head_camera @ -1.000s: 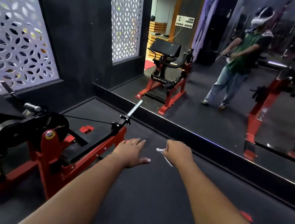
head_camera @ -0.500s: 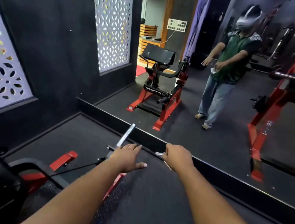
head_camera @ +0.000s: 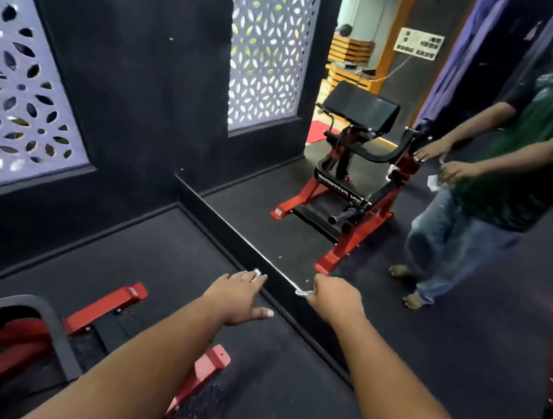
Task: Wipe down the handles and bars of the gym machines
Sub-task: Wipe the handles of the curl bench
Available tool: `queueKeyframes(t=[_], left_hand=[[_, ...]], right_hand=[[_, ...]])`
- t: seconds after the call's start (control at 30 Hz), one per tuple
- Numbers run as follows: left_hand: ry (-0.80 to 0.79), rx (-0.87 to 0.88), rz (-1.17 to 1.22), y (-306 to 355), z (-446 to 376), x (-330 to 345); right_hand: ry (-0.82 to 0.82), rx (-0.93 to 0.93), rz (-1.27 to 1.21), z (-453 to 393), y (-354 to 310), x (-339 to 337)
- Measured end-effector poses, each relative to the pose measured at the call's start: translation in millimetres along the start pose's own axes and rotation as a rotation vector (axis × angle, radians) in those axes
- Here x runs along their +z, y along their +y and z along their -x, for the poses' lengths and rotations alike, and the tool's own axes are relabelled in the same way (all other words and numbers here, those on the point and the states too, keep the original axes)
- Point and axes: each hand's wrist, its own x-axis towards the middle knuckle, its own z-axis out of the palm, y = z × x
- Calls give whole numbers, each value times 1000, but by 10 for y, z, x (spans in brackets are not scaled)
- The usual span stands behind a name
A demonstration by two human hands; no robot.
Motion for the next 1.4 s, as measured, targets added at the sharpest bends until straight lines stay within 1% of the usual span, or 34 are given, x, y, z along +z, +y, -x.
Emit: queueKeyframes(t=[0.17, 0.33, 0.47, 0.63, 0.7, 0.83, 0.9, 1.0, 1.07, 1.2, 1.4], left_hand=[[-21, -84, 0, -359, -934, -148], [-23, -156, 61, -736, -1762, -381], [-40, -213, 107, -1057, -2333, -678], [-57, -275, 153, -1356, -3099, -867], [-43, -312, 145, -1514, -3392, -938], [-39, -415, 233, -1730, -3875, -1019], [-51, -459, 232, -1851, -4032, -1094], [-20, -522, 242, -2071, -4210, -1201], [5, -552, 261, -2207, -4254, -1204], [6, -636, 296, -2500, -4231, -1113], [27, -759, 357, -2981, -4176, -1067]], right_hand=[[-29, -131, 16, -1266, -48, -17], [-29, -168, 39, -2309, -139, -91], [-13, -238, 37, -3052, -324, -197], [-52, -363, 78, -3877, -498, -221], [-46, -414, 94, -4245, -555, -241], [-53, -538, 156, -4960, -606, -267], [-55, -599, 172, -5235, -694, -292], [-48, -686, 194, -5622, -905, -303], [-61, -703, 189, -5806, -1077, -314], [-107, -742, 207, -6064, -1400, -269], [-81, -842, 184, -6421, -1905, -348]])
